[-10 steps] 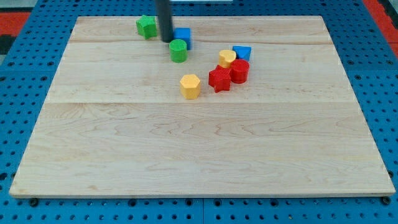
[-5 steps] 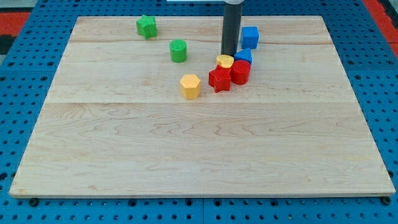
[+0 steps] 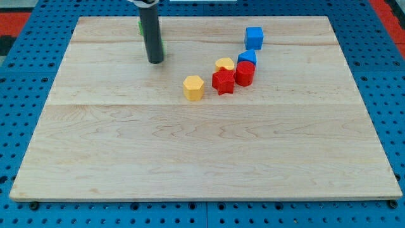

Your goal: Push the green circle into the green star

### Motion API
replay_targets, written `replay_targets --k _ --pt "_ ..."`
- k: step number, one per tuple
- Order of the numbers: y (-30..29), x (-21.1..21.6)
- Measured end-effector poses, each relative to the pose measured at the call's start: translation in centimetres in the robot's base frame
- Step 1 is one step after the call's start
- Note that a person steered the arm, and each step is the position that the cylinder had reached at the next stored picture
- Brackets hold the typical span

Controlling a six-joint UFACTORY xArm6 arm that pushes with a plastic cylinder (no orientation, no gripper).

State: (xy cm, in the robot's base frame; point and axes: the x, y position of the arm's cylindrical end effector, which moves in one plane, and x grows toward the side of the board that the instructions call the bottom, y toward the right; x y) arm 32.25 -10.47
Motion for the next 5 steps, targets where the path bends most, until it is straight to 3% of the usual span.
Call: replay_targets --k 2,5 --pt "-0.8 -4.8" --pt "5.7 -3.2"
